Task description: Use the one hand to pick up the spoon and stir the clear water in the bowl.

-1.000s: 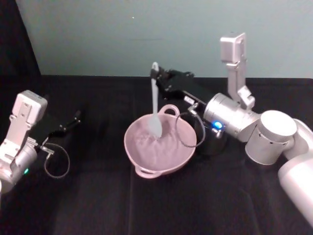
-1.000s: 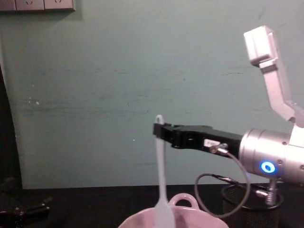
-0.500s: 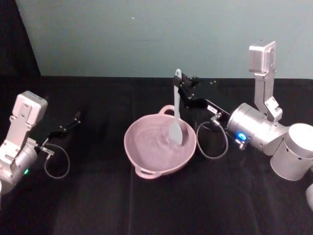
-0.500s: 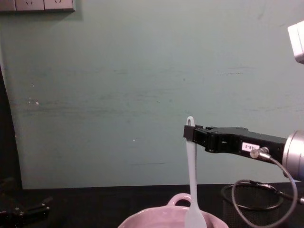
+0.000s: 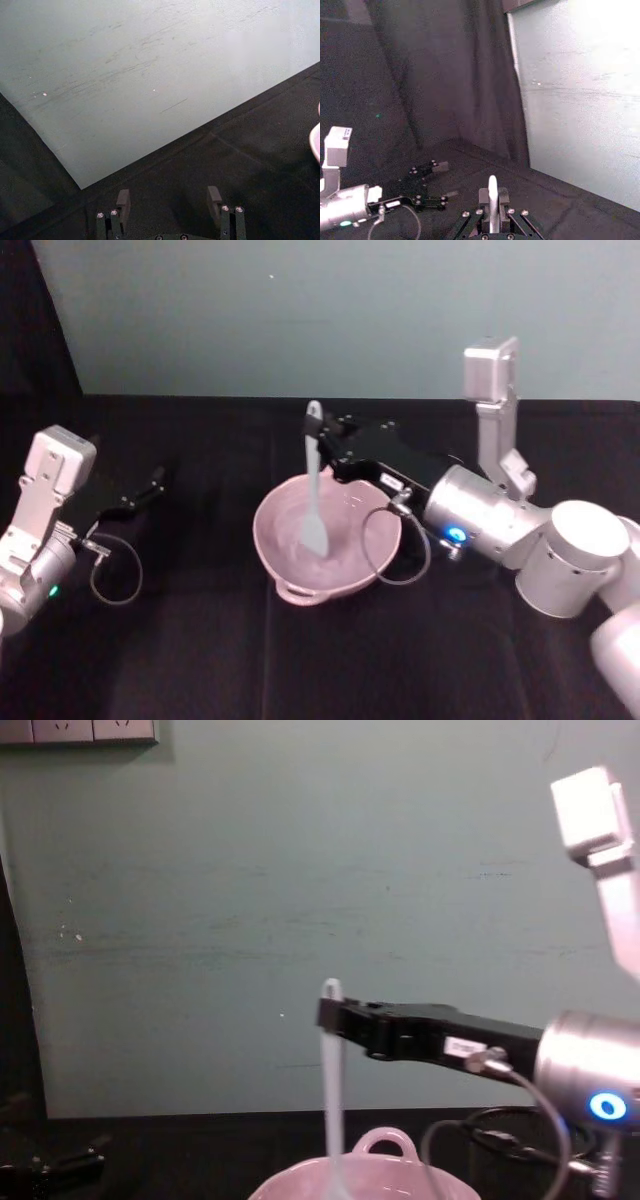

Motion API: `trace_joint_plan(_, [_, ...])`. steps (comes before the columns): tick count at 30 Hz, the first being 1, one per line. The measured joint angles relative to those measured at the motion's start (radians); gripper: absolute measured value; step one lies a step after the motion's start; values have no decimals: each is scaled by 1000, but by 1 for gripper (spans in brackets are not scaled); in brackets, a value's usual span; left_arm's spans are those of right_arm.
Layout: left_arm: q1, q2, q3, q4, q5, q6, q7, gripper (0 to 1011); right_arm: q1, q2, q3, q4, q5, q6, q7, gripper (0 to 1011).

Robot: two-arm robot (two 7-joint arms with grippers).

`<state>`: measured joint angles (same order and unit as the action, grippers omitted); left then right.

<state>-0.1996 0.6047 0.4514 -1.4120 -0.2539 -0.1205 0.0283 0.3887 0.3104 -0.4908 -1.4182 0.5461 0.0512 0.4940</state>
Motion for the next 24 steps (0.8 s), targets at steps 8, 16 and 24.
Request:
trace_joint_plan(8, [0, 0, 0, 0, 0, 0, 0, 1011, 70, -63, -33, 106, -2, -31, 20, 111])
trace_joint_plan(16, [0, 0, 0, 0, 0, 0, 0, 1011, 130, -104, -24, 217, -8, -68, 23, 111])
trace_joint_plan(24, [0, 0, 0, 0, 0, 0, 0, 1011, 131, -89, 16, 227, -12, -82, 1, 111])
